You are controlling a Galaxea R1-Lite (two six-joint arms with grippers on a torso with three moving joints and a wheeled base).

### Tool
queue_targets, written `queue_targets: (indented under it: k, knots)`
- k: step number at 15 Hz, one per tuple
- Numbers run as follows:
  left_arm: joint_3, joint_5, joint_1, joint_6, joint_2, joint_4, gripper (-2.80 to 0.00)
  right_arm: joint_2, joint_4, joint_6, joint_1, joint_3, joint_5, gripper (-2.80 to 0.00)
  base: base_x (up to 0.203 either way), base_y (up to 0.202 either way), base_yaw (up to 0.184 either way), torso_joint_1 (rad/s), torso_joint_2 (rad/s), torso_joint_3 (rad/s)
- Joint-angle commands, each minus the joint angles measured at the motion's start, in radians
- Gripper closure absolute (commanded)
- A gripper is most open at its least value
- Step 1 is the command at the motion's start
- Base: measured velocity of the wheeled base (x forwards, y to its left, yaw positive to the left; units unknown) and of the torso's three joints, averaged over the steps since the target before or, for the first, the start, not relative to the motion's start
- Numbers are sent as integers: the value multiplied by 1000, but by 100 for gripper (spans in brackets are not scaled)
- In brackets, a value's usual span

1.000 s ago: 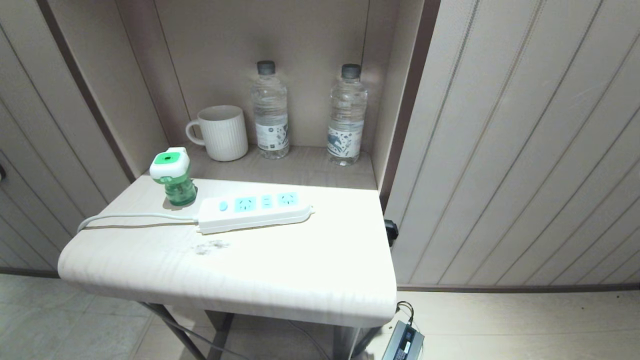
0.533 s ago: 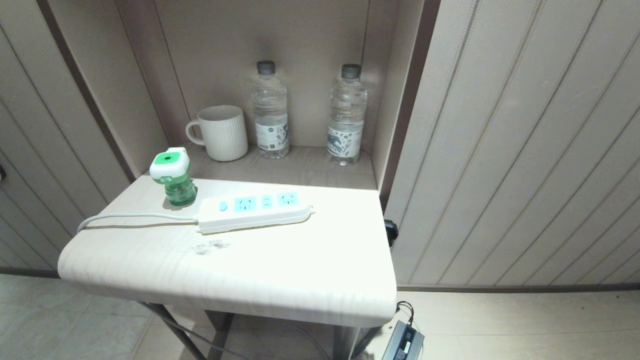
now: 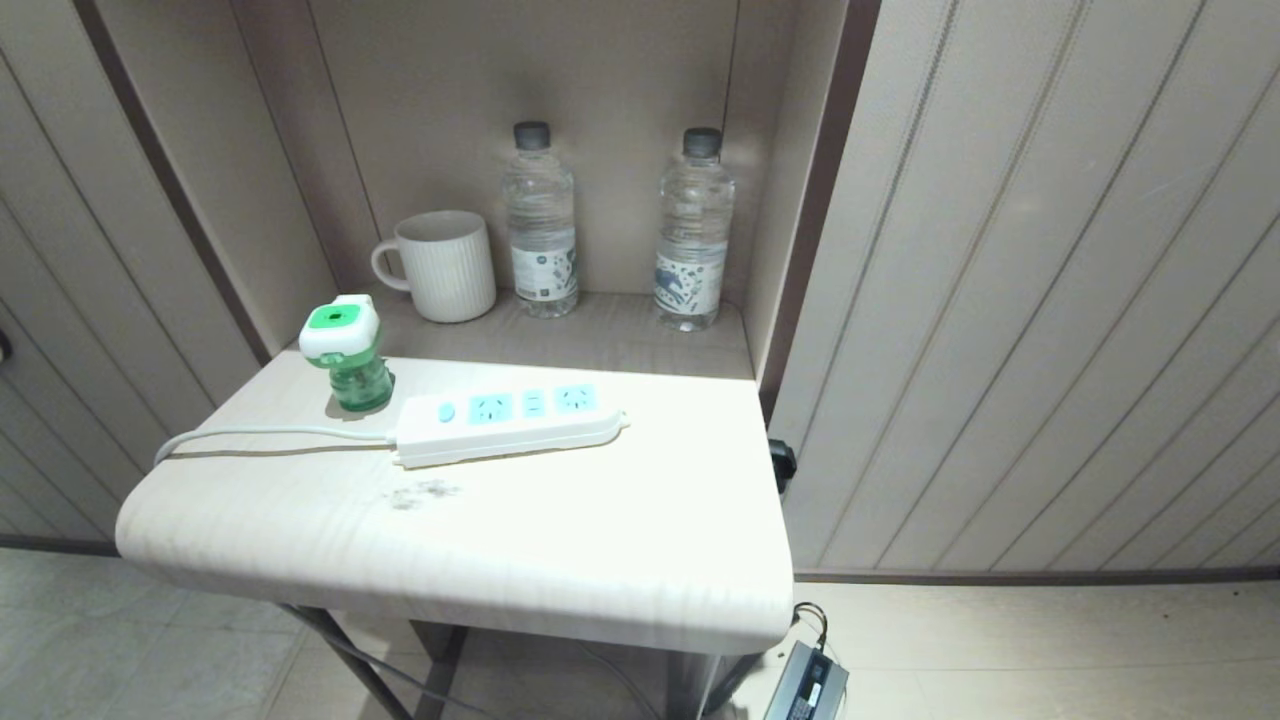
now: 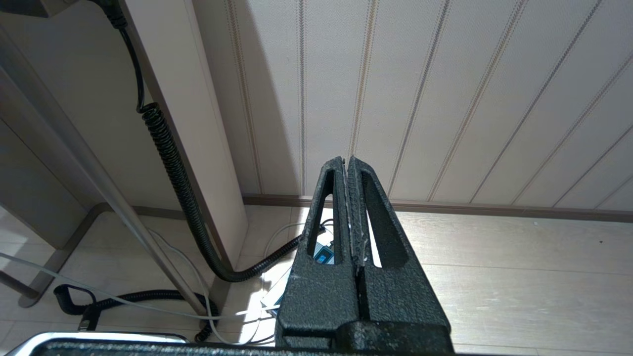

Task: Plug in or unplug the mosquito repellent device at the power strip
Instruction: Pick up the mosquito repellent liquid

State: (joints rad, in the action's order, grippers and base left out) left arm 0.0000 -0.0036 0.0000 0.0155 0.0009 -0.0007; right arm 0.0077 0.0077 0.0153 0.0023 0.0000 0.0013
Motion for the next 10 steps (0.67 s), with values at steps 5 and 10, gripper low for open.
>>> queue_targets:
  k: [5,10]
  knots:
    - [0,-3,0,3,-1,-1,0,2,0,0,-1,0,0,0,0,0,0,0,0,0]
    - [0,-3,0,0,-1,8,0,2,0,0,-1,0,0,0,0,0,0,0,0,0]
